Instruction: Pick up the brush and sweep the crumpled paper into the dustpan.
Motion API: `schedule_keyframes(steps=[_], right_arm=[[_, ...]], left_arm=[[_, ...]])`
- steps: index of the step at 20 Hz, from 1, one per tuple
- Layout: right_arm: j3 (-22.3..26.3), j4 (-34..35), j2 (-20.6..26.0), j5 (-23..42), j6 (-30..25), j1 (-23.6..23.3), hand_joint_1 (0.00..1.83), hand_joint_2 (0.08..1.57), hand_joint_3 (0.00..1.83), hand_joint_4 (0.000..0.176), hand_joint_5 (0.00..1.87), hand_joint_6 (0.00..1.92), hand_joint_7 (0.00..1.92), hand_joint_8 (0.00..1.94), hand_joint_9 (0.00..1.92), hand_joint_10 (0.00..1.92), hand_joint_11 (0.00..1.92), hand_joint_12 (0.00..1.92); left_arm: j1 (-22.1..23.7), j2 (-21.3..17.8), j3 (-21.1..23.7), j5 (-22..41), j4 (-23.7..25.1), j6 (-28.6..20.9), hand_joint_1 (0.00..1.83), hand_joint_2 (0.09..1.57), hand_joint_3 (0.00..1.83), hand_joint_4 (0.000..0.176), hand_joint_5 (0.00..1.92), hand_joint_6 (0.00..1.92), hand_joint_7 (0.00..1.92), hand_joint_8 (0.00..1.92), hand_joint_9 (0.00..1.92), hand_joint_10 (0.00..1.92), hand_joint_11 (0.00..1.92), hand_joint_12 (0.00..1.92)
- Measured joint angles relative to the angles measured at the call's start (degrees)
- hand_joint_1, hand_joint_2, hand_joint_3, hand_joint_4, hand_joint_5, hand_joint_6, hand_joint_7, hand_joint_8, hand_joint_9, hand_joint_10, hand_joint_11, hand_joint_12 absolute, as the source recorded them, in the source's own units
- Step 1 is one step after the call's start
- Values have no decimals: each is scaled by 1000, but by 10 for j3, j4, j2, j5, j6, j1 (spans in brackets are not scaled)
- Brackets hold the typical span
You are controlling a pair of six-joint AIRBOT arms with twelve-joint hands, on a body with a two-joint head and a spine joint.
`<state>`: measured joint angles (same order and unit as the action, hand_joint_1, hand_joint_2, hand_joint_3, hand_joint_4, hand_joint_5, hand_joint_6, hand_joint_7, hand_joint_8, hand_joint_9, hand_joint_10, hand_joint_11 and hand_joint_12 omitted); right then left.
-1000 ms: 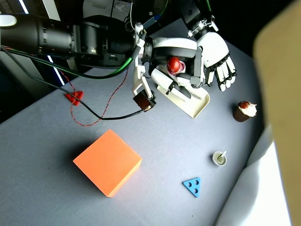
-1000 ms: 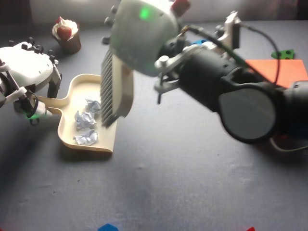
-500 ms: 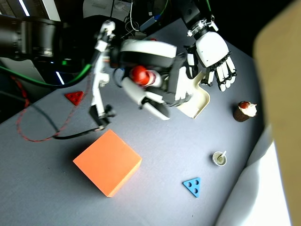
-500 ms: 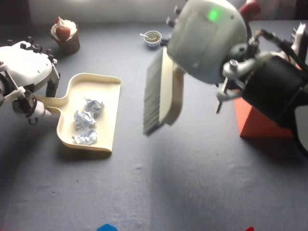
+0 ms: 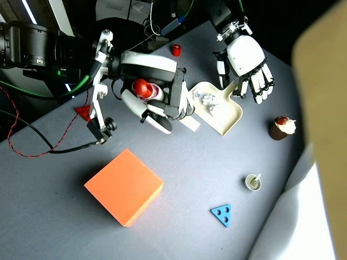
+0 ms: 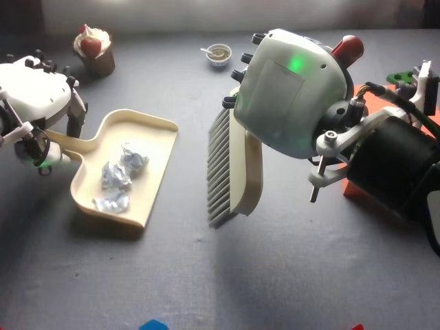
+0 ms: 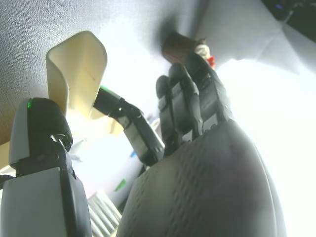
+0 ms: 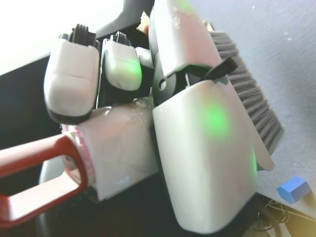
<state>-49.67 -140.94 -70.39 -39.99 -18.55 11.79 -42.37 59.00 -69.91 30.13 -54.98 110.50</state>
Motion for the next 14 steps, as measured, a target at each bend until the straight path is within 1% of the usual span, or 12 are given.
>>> schedule_keyframes(steps=[1, 2, 3, 5, 7, 8, 9, 10, 11, 12, 13, 14], right_arm=[[8, -1, 2, -2, 4, 3, 1482, 1202, 2, 44, 924, 1921, 1008, 1941, 1348, 1921, 1593, 1921], [14, -1, 3, -2, 5, 7, 1476, 1200, 1, 47, 937, 1921, 1022, 1941, 1359, 1921, 1598, 1921], [19, 0, 5, -3, 4, 10, 1460, 1198, 0, 49, 948, 1921, 1035, 1941, 1361, 1921, 1597, 1921], [31, 0, 10, -3, 5, 18, 1461, 1185, 0, 50, 953, 1921, 1068, 1941, 1372, 1921, 1603, 1921], [38, 2, 16, -6, 15, 24, 1439, 1161, 0, 48, 935, 1921, 1097, 1941, 1381, 1921, 1610, 1921], [48, 19, 20, -7, 38, 24, 1212, 1112, 0, 0, 972, 1136, 1168, 1941, 1413, 1921, 1630, 1921], [54, 26, 23, -8, 53, 24, 1212, 1112, 0, 0, 972, 1136, 1168, 1941, 1413, 1921, 1630, 1921], [61, 39, 27, -9, 66, 24, 1186, 1088, 0, 0, 1040, 907, 1186, 1941, 1424, 1921, 1646, 1921], [68, 53, 31, -8, 75, 24, 1186, 1036, 0, 0, 1151, 713, 1097, 1941, 1303, 1921, 1551, 1921], [76, 60, 39, -8, 78, 28, 1097, 967, 0, 0, 922, 1593, 1024, 1941, 1211, 1921, 1466, 1921], [84, 67, 45, -9, 79, 30, 1057, 944, 0, 0, 865, 1855, 981, 1941, 1156, 1921, 1413, 1921], [89, 67, 51, -10, 81, 31, 1039, 885, 0, 0, 835, 1908, 931, 1941, 1084, 1921, 1334, 1921]], left_arm=[[0, 0, 0, 0, 1, 0, 967, 914, 0, 120, 458, 4, 278, 0, 292, 4, 30, 704], [0, 0, 0, 0, 1, 0, 965, 898, 0, 125, 368, 0, 275, 0, 298, 5, 46, 711], [0, 0, 0, 0, 1, 0, 927, 902, 0, 124, 262, 0, 234, 0, 264, 0, 28, 702], [0, -4, 2, 0, 1, 0, 915, 898, 0, 125, 203, 0, 224, 0, 238, 0, 11, 692], [4, -7, 4, 1, 2, 0, 921, 890, 0, 128, 212, 4, 232, 3, 251, 5, 21, 694], [10, -9, 5, 3, 2, 0, 902, 887, 0, 125, 212, 4, 243, 7, 269, 11, 20, 691], [15, -11, 7, 4, 2, 3, 902, 887, 0, 125, 212, 4, 243, 7, 269, 11, 20, 691], [23, -14, 10, 3, 2, 5, 909, 882, 0, 126, 223, 9, 243, 6, 269, 10, 18, 689], [31, -15, 10, 3, 3, 9, 916, 882, 0, 114, 232, 10, 251, 7, 278, 11, 36, 694], [42, -19, 12, -1, 3, 14, 905, 886, 0, 109, 231, 8, 255, 8, 274, 8, 39, 694], [54, -24, 14, -11, 3, 21, 898, 902, 3, 110, 219, 2, 257, 7, 272, 5, 31, 690], [63, -25, 14, -15, 3, 24, 884, 916, 8, 106, 222, 3, 265, 8, 276, 6, 25, 687]])
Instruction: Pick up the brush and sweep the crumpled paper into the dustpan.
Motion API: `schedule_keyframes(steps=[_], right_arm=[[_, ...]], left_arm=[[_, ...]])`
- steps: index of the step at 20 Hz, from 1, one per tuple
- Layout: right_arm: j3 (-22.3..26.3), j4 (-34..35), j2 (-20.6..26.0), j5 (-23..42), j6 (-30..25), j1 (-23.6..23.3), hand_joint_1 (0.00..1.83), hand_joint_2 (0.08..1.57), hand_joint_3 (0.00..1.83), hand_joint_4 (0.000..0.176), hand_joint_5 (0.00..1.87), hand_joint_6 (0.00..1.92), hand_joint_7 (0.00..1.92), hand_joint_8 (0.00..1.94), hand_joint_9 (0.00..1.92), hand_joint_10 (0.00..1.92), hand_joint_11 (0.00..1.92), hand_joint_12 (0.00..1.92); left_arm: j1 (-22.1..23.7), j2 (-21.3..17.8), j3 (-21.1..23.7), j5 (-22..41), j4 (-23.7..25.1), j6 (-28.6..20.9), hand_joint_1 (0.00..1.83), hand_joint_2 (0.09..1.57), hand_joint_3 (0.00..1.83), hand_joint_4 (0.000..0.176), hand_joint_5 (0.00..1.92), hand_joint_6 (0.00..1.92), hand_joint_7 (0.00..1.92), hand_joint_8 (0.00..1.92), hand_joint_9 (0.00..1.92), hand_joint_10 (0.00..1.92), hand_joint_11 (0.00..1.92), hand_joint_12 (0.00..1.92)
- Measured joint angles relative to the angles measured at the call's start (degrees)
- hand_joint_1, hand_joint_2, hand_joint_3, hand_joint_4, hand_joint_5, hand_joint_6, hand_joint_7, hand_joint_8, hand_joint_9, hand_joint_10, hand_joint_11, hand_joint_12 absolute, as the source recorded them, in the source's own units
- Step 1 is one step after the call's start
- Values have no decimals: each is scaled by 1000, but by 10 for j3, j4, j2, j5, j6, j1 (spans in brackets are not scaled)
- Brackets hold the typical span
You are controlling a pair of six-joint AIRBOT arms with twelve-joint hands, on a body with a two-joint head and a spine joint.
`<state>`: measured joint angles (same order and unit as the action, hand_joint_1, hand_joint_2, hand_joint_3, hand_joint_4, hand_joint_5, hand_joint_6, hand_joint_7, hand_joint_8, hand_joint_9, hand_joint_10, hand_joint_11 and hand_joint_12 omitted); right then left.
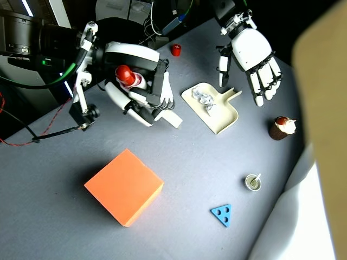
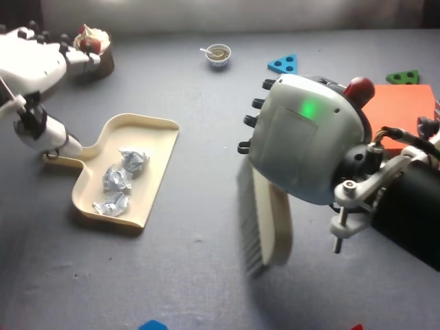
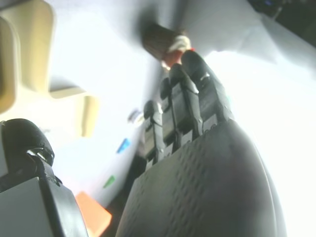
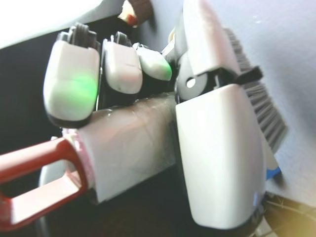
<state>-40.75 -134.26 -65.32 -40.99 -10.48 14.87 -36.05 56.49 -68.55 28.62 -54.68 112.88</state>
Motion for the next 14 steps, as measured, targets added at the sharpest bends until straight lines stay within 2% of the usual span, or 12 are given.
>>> schedule_keyframes(steps=[2, 3, 4, 5, 6, 7, 8, 9, 10, 11, 12, 14], right_arm=[[9, -3, 9, -2, 4, 1, 926, 825, 0, 6, 698, 1920, 722, 1941, 809, 1921, 1005, 1921], [16, -1, 17, -2, 5, 1, 935, 762, 0, 24, 515, 1761, 530, 1941, 553, 1921, 575, 1921], [18, 2, 22, -2, 7, 1, 935, 762, 0, 24, 515, 1761, 530, 1941, 553, 1921, 575, 1921], [21, 15, 28, -1, 16, 1, 911, 720, 0, 0, 501, 1145, 309, 1824, 288, 1921, 205, 1921], [24, 37, 32, 0, 27, 1, 835, 698, 0, 0, 547, 534, 373, 1159, 251, 1640, 91, 1921], [26, 52, 37, 2, 34, 1, 710, 697, 0, 9, 441, 165, 479, 490, 267, 1116, 39, 1731], [29, 62, 42, 3, 43, 1, 698, 681, 0, 2, 397, 42, 541, 156, 369, 657, 40, 1550], [31, 64, 45, 3, 46, 1, 661, 665, 0, 6, 306, 8, 438, 33, 422, 265, 60, 1269], [37, 66, 52, 3, 49, 1, 636, 663, 0, 4, 247, 5, 349, 10, 412, 89, 66, 1049], [43, 66, 59, 5, 49, 1, 614, 659, 0, 6, 225, 1, 290, 1, 321, 20, 40, 793], [47, 67, 64, 6, 49, 1, 608, 657, 0, 0, 205, 5, 232, 3, 229, 6, 54, 553], [63, 82, 84, 10, 49, -5, 593, 685, 0, 0, 139, 2, 156, 3, 150, 0, 81, 279]], left_arm=[[20, -11, 11, -11, 0, 4, 879, 920, 6, 107, 215, 4, 262, 5, 282, 6, 36, 690], [32, -17, 19, -23, 0, 7, 891, 927, 8, 110, 224, 7, 244, 0, 271, 1, 23, 684], [38, -22, 26, -29, -4, 12, 891, 927, 8, 110, 224, 7, 244, 0, 271, 1, 23, 684], [49, -29, 36, -37, -11, 16, 888, 921, 3, 107, 233, 9, 261, 8, 286, 7, 45, 691], [64, -35, 48, -43, -30, 33, 862, 931, 6, 105, 219, 2, 253, 4, 286, 6, 43, 690], [78, -40, 55, -51, -47, 54, 873, 914, 0, 103, 240, 9, 271, 10, 312, 14, 60, 697], [96, -43, 61, -56, -70, 85, 864, 916, 0, 105, 220, 1, 262, 4, 304, 9, 51, 693], [106, -44, 64, -56, -84, 103, 861, 918, 1, 108, 226, 5, 269, 7, 311, 11, 50, 692], [120, -44, 68, -61, -110, 135, 852, 921, 2, 107, 223, 3, 276, 8, 310, 9, 53, 692], [127, -45, 71, -67, -124, 150, 851, 926, 4, 108, 219, 1, 269, 4, 298, 3, 45, 687], [129, -46, 72, -73, -127, 150, 821, 933, 6, 111, 205, 0, 265, 2, 291, 0, 43, 686], [142, -46, 74, -87, -131, 150, 868, 929, 2, 113, 226, 8, 279, 6, 298, 3, 24, 678]])
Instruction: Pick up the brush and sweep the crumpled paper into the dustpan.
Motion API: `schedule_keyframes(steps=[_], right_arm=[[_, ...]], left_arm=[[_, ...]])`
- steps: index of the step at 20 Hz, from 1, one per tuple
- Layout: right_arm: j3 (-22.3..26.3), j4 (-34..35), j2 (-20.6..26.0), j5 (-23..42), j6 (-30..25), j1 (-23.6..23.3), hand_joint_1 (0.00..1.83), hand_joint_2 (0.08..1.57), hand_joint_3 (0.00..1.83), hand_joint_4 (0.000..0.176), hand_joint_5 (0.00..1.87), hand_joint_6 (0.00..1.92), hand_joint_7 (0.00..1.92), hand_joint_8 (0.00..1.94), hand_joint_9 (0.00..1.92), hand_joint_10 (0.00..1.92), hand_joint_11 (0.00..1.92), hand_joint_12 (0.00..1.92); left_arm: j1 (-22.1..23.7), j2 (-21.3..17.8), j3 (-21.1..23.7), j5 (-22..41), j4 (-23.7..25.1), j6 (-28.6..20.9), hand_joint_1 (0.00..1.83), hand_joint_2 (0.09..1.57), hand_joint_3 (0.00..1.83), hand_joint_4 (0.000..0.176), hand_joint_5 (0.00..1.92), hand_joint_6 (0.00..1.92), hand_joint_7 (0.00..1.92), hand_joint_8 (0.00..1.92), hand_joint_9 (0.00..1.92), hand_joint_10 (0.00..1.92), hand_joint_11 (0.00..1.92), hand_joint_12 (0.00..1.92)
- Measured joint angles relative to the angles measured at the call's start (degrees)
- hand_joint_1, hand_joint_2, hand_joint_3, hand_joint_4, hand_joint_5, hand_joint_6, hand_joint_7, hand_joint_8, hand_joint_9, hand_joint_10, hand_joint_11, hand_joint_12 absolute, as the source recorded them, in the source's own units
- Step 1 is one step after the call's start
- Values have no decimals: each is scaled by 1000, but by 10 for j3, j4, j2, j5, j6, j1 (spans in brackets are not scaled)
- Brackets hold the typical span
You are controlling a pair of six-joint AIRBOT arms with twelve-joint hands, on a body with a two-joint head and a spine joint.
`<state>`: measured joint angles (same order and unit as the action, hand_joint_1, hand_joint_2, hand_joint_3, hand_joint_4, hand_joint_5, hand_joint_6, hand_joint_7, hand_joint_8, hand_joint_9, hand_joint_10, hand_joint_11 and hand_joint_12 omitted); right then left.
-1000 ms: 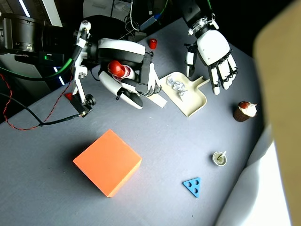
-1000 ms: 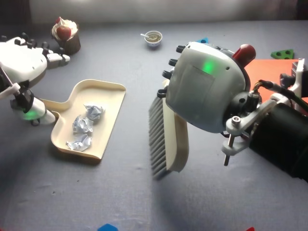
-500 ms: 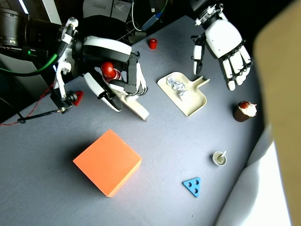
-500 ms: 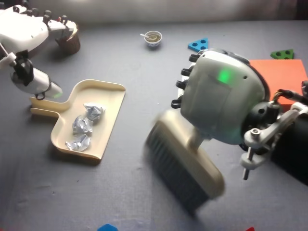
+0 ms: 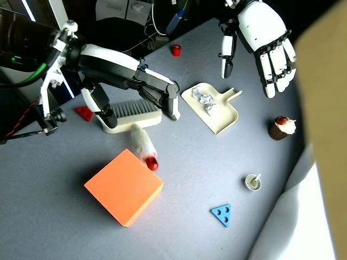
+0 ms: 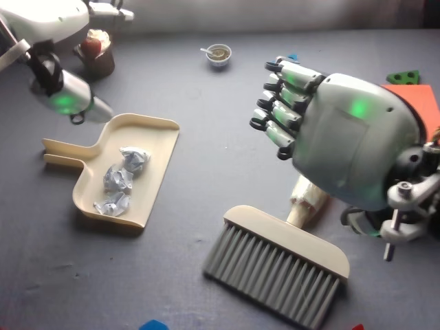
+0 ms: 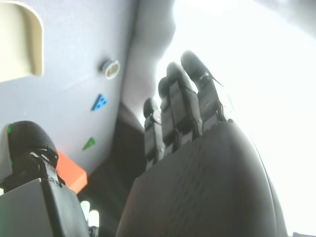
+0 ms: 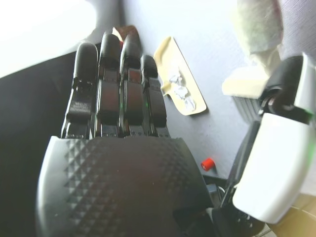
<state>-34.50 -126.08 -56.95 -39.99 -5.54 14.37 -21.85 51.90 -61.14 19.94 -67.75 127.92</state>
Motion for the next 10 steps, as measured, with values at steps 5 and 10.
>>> schedule_keyframes(steps=[5, 10], right_arm=[[23, 54, 103, 59, -186, -42, 582, 725, 6, 0, 21, 0, 25, 0, 21, 0, 27, 122], [22, -174, 195, 240, -600, -57, 537, 717, 1, 0, 6, 0, 19, 3, 30, 4, 35, 115]], left_arm=[[45, -10, 7, -24, -1, 37, 864, 923, 0, 103, 250, 10, 266, 6, 298, 6, 58, 692], [78, -21, 18, -34, -39, 95, 840, 925, 0, 102, 239, 2, 277, 11, 304, 9, 53, 688]])
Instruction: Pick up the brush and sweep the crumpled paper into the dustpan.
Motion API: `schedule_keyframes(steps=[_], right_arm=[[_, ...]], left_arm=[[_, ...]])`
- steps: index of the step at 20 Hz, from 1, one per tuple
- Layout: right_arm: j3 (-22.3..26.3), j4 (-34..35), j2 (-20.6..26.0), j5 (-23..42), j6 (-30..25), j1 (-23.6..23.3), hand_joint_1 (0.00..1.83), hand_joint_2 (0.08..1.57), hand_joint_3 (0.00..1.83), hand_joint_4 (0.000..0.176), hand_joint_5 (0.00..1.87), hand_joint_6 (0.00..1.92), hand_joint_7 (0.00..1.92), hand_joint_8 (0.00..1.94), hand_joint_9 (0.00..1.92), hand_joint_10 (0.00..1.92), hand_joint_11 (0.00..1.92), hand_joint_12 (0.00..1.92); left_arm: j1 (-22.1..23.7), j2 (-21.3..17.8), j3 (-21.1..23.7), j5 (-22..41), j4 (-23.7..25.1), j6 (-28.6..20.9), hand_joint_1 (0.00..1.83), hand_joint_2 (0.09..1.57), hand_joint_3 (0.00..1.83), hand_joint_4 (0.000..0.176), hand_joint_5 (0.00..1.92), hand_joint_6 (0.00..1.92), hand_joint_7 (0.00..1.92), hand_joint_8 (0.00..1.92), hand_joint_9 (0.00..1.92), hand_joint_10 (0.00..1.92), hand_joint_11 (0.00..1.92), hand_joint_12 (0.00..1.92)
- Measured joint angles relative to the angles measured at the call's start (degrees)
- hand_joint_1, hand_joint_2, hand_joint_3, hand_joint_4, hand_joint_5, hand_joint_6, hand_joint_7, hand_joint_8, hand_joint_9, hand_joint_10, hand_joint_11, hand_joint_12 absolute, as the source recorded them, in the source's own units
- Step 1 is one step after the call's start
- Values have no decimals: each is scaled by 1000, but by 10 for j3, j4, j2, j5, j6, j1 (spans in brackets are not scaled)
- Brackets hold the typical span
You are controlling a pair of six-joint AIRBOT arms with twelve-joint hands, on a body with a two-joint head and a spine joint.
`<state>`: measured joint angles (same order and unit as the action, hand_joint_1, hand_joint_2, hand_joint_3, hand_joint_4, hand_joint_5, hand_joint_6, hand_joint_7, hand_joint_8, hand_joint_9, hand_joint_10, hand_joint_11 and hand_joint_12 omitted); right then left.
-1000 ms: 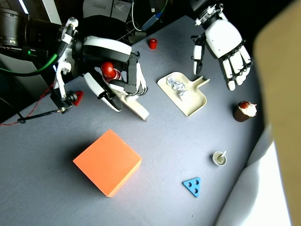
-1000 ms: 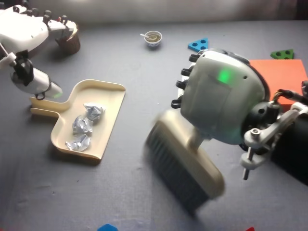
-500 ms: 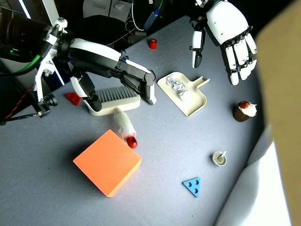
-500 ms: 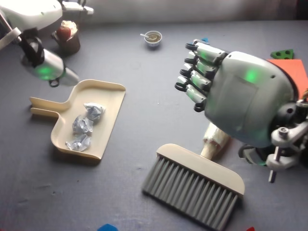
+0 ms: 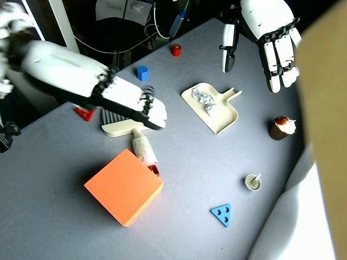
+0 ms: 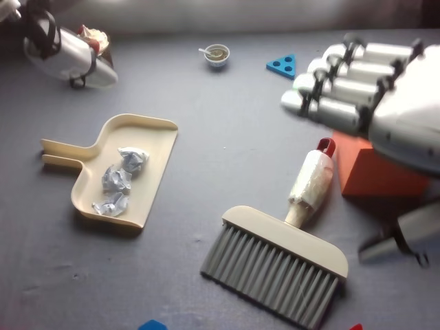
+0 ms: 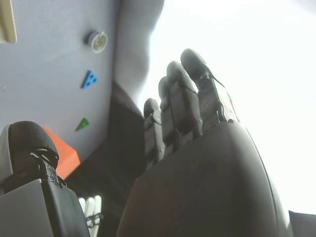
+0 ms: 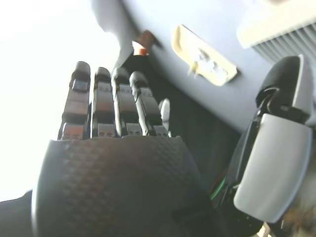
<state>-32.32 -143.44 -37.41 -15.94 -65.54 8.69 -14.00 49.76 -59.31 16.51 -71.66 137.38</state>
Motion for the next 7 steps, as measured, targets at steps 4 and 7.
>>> schedule_keyframes(steps=[4, 7], right_arm=[[4, -9, 53, 42, -45, 19, 507, 748, 10, 0, 0, 0, 10, 1, 45, 8, 42, 111], [41, -8, 95, -11, -56, 48, 516, 718, 0, 0, 4, 1, 16, 2, 36, 2, 60, 109]], left_arm=[[15, -16, -2, -6, -23, 33, 794, 919, 0, 96, 173, 0, 246, 1, 293, 0, 46, 673], [31, -23, -6, -8, -47, 78, 764, 907, 0, 82, 162, 0, 246, 0, 301, 0, 73, 639]])
